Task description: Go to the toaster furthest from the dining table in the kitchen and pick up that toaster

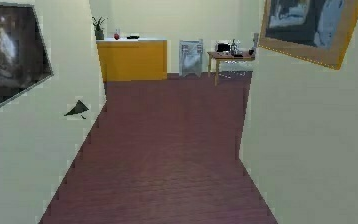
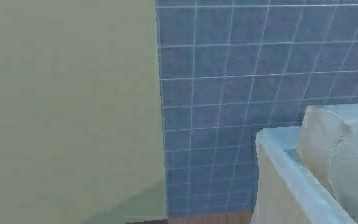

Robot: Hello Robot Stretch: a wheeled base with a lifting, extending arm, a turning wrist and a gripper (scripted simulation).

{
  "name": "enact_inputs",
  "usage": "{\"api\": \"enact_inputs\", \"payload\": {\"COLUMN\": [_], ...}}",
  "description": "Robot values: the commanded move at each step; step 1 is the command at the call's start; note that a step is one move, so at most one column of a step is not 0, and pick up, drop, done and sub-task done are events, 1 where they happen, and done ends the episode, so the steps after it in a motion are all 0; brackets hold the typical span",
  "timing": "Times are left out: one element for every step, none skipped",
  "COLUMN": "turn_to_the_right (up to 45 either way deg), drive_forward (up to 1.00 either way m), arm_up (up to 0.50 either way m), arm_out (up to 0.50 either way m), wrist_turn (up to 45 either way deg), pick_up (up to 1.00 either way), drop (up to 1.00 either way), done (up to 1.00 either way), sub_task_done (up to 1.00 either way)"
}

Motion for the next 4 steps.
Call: {"api": "enact_inputs", "payload": {"turn_to_the_right": [0.0,3.0,0.0,21.0], "drive_forward": [1.0,0.0,1.0,0.0], "arm_up": [0.0,0.0,0.0,0.0], "arm_out": [0.0,0.0,0.0,0.0], "wrist_turn": [0.0,0.0,0.0,0.0], "pick_up": [0.0,0.0,0.0,0.0], "drop": [0.0,0.0,0.0,0.0], "done": [0.0,0.0,0.0,0.0], "sub_task_done": [0.0,0.0,0.0,0.0]}}
